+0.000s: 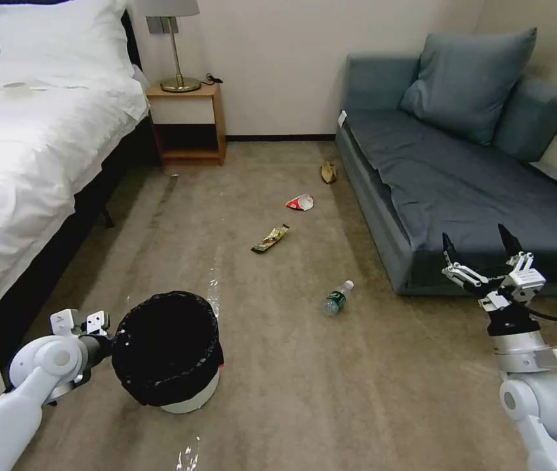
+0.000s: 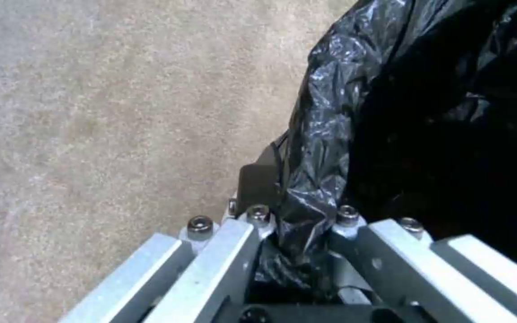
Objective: Pick up the trash bin, then pick up the garbage on the floor and place it into the trash bin.
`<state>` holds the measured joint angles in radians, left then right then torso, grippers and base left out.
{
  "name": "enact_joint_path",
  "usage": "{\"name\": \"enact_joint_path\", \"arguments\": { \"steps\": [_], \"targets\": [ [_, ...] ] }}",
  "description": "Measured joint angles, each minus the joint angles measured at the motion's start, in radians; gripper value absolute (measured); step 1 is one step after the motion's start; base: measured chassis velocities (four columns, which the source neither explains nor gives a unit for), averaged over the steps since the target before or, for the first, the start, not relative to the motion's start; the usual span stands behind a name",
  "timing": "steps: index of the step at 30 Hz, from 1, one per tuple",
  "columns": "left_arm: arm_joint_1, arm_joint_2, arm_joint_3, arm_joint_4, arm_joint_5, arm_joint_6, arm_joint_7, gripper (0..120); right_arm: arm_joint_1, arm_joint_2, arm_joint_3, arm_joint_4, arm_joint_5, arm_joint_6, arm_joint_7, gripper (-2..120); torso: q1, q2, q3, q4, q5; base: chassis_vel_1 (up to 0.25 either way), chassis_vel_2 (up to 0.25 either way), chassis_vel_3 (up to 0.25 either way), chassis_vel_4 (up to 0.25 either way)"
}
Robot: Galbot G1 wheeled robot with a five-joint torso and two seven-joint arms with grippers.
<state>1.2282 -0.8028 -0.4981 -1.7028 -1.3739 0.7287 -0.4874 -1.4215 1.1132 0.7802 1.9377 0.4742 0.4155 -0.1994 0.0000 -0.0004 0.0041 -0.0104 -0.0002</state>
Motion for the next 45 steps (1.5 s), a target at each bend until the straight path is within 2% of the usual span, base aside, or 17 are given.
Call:
{"name": "enact_joint_path", "arguments": {
  "steps": [4, 7, 9, 10, 11, 13, 15, 16, 18, 19, 21, 22, 23, 25, 29, 35, 45],
  "targets": [
    [0.028, -0.008, -0.032, -0.027, -0.002, 0.003, -0.011, 3, 0.000, 0.001, 0.002, 0.009, 0.014, -0.008, 0.011, 100, 0.000, 0.000, 0.000, -0.0002, -0.0019, 0.000, 0.000, 0.000, 0.000],
    [0.059, -0.004, -0.068, -0.060, 0.009, 0.010, 0.018, 2, 0.002, 0.003, 0.003, 0.008, 0.015, -0.009, 0.013, 100, 0.000, 0.000, 0.001, -0.0001, -0.0029, 0.000, 0.000, 0.000, 0.000],
    [0.086, 0.006, -0.126, -0.118, 0.052, 0.017, 0.085, 2, 0.002, 0.014, 0.003, 0.008, 0.016, -0.009, 0.014, 100, 0.000, 0.000, 0.001, -0.0003, -0.0035, 0.000, 0.000, 0.000, 0.000],
    [0.086, 0.006, -0.126, -0.118, 0.052, 0.017, 0.085, 2, 0.002, 0.014, 0.003, 0.008, 0.016, -0.009, 0.014, 100, 0.000, 0.000, 0.001, -0.0003, -0.0035, 0.000, 0.000, 0.000, 0.000],
    [0.095, 0.015, -0.158, -0.148, 0.079, 0.008, 0.114, 2, 0.002, 0.021, 0.001, 0.008, 0.016, -0.010, 0.014, 100, 0.000, 0.000, 0.001, -0.0007, -0.0004, 0.000, 0.000, 0.000, 0.000],
    [0.097, 0.018, -0.171, -0.162, 0.098, -0.001, 0.123, 2, 0.003, 0.024, -0.001, 0.008, 0.014, -0.010, 0.014, 100, 0.000, 0.000, 0.001, -0.0006, -0.0006, 0.000, 0.000, 0.000, 0.000],
    [0.096, 0.021, -0.197, -0.178, 0.202, -0.046, 0.169, 2, 0.009, 0.030, -0.006, 0.009, 0.013, -0.013, 0.017, 100, 0.000, 0.000, 0.001, -0.0001, -0.0020, 0.000, 0.000, 0.000, 0.000],
    [0.096, 0.021, -0.197, -0.178, 0.202, -0.046, 0.169, 2, 0.009, 0.030, -0.006, 0.009, 0.013, -0.013, 0.017, 100, 0.000, 0.000, 0.001, -0.0001, -0.0020, 0.000, 0.000, 0.000, 0.000],
    [0.092, 0.025, -0.217, -0.183, 0.377, -0.133, 0.251, 2, 0.012, 0.034, -0.007, 0.012, 0.013, -0.016, 0.022, 100, 0.000, 0.000, 0.001, 0.0003, -0.0010, 0.000, 0.000, 0.000, 0.000],
    [0.092, 0.025, -0.217, -0.183, 0.377, -0.133, 0.251, 2, 0.012, 0.034, -0.007, 0.012, 0.013, -0.016, 0.022, 100, 0.000, 0.000, 0.001, 0.0003, -0.0010, 0.000, 0.000, 0.000, 0.000],
    [0.091, 0.025, -0.230, -0.185, 0.520, -0.262, 0.370, 2, 0.013, 0.038, -0.006, 0.014, 0.013, -0.017, 0.027, 100, 0.000, 0.000, 0.001, 0.0002, -0.0015, 0.000, 0.000, 0.000, 0.000],
    [0.091, 0.025, -0.230, -0.185, 0.520, -0.262, 0.370, 2, 0.013, 0.038, -0.006, 0.014, 0.013, -0.017, 0.027, 100, 0.000, 0.000, 0.001, 0.0002, -0.0015, 0.000, 0.000, 0.000, 0.000],
    [0.092, 0.025, -0.241, -0.192, 0.579, -0.348, 0.446, 2, 0.015, 0.041, -0.004, 0.014, 0.013, -0.018, 0.033, 100, 0.000, 0.000, 0.000, -0.0002, -0.0012, 0.000, 0.000, 0.000, 0.000],
    [0.092, 0.026, -0.247, -0.210, 0.607, -0.447, 0.535, 2, 0.022, 0.047, -0.003, 0.013, 0.013, -0.021, 0.039, 100, 0.000, 0.000, 0.000, -0.0003, -0.0007, 0.000, 0.000, 0.000, 0.000],
    [0.075, 0.024, -0.246, -0.199, 0.621, -0.497, 0.559, 2, 0.033, 0.054, -0.008, 0.009, 0.013, -0.025, 0.045, 100, 0.000, 0.000, 0.000, -0.0001, -0.0007, 0.000, 0.000, 0.000, 0.000],
    [0.069, 0.021, -0.271, -0.164, 0.611, -0.519, 0.574, 2, 0.048, 0.056, -0.012, -0.009, 0.014, -0.031, 0.051, 100, 0.000, 0.000, 0.000, 0.0000, -0.0006, 0.000, 0.000, 0.000, 0.000],
    [0.077, 0.004, -0.331, -0.130, 0.505, -0.462, 0.514, 2, 0.070, 0.051, -0.016, -0.042, 0.011, -0.081, 0.125, 100, 0.000, 0.000, 0.000, -0.0002, -0.0010, 0.000, 0.000, 0.000, 0.000]
  ]
}}
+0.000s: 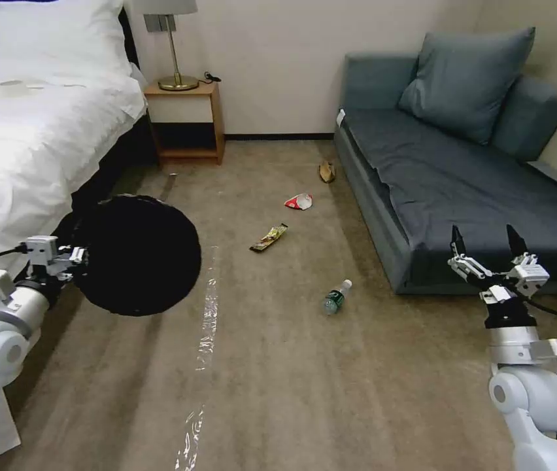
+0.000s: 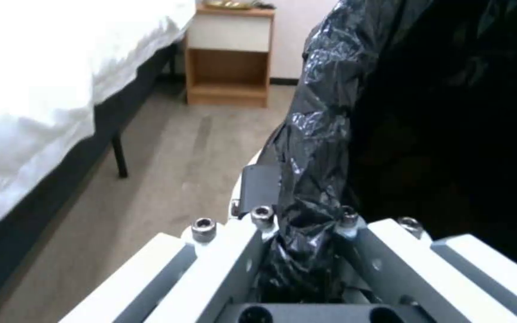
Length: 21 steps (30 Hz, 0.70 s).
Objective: Pick up the trash bin, then pick up the garbage on the floor and place it into the trash bin.
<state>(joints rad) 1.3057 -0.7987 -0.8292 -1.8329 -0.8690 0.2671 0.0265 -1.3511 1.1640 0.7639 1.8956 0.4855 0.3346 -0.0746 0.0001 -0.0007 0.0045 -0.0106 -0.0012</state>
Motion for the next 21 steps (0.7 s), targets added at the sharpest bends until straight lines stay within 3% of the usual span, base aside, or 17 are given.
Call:
{"name": "enact_joint_path", "arguments": {
  "steps": [7, 11, 21],
  "targets": [
    [0.003, -0.020, -0.027, 0.027, -0.100, 0.073, -0.063, 2, 0.014, 0.011, -0.007, -0.029, -0.019, 0.036, -0.026, 100, 0.000, 0.000, 0.000, 0.0002, 0.0001, 0.000, 0.000, 0.000, 0.000],
    [0.006, -0.030, -0.030, 0.036, -0.109, 0.102, -0.051, 2, 0.014, 0.012, -0.004, -0.031, -0.020, 0.047, -0.041, 100, 0.000, 0.000, 0.000, 0.0001, 0.0001, 0.000, 0.000, 0.000, 0.000],
    [0.017, -0.060, -0.028, 0.051, -0.102, 0.110, -0.011, 2, 0.012, 0.012, 0.003, -0.036, -0.011, 0.053, -0.061, 100, 0.000, 0.000, 0.000, 0.0003, 0.0001, 0.000, 0.000, 0.000, 0.000]
  ]
}}
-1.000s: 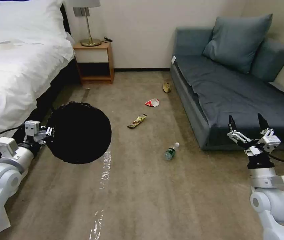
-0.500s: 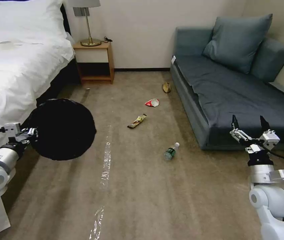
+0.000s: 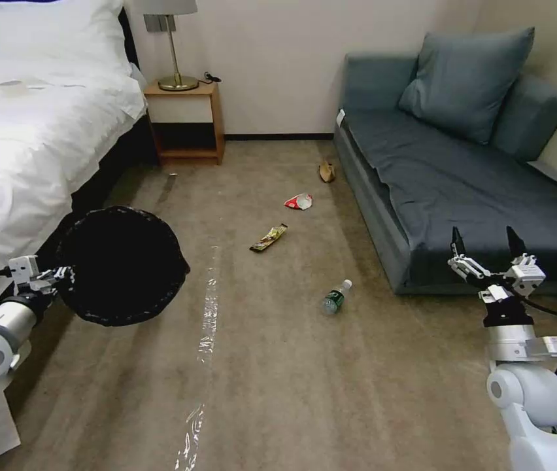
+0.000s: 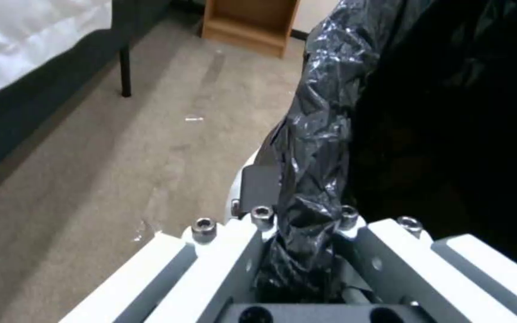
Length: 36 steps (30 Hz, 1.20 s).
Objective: Pick up the trash bin, then pick up the garbage on the floor and place it into the trash bin.
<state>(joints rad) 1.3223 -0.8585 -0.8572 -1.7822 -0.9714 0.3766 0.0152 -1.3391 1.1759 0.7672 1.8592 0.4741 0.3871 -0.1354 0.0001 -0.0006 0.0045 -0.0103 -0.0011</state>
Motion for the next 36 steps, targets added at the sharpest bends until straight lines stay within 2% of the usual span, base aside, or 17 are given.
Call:
{"name": "enact_joint_path", "arguments": {
  "steps": [17, 36],
  "targets": [
    [0.003, -0.016, 0.006, 0.011, 0.014, 0.003, 0.000, 2, -0.001, 0.003, 0.003, -0.014, 0.002, 0.010, -0.017, 100, 0.000, 0.000, 0.000, -0.0002, 0.0001, -0.004, 0.006, 0.006, -0.007],
    [-0.025, -0.012, 0.013, 0.041, 0.013, -0.013, -0.010, 2, 0.004, 0.008, 0.003, -0.029, 0.004, 0.019, -0.025, 100, 0.000, 0.000, 0.000, -0.0003, 0.0000, -0.099, 0.097, 0.096, -0.106]
  ]
}}
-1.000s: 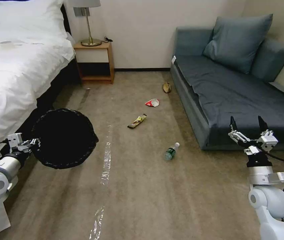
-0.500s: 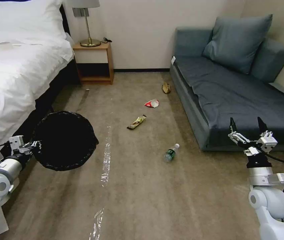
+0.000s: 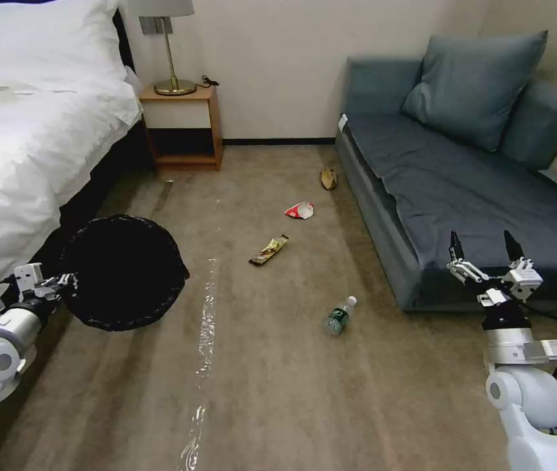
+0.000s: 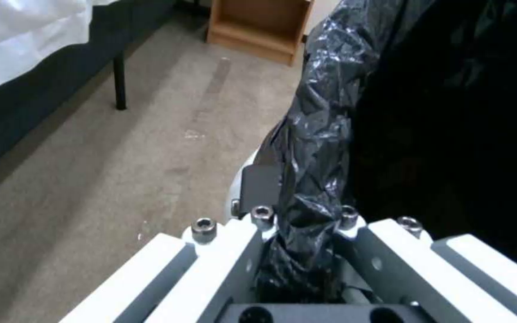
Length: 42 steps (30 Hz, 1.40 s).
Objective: Pick up the trash bin, then pick up the garbage on the floor and place it into the trash bin.
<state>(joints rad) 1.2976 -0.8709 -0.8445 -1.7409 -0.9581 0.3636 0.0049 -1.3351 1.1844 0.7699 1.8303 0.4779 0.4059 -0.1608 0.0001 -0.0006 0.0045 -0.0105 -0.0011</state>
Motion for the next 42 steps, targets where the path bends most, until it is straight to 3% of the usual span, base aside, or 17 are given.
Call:
{"name": "enact_joint_path", "arguments": {
  "steps": [42],
  "targets": [
    [0.010, 0.001, -0.004, -0.027, 0.000, -0.015, -0.014, 2, -0.018, 0.000, 0.005, 0.010, 0.001, 0.023, -0.019, 100, 0.000, 0.000, 0.000, 0.0003, 0.0001, -0.101, 0.103, 0.104, -0.107]
  ]
}}
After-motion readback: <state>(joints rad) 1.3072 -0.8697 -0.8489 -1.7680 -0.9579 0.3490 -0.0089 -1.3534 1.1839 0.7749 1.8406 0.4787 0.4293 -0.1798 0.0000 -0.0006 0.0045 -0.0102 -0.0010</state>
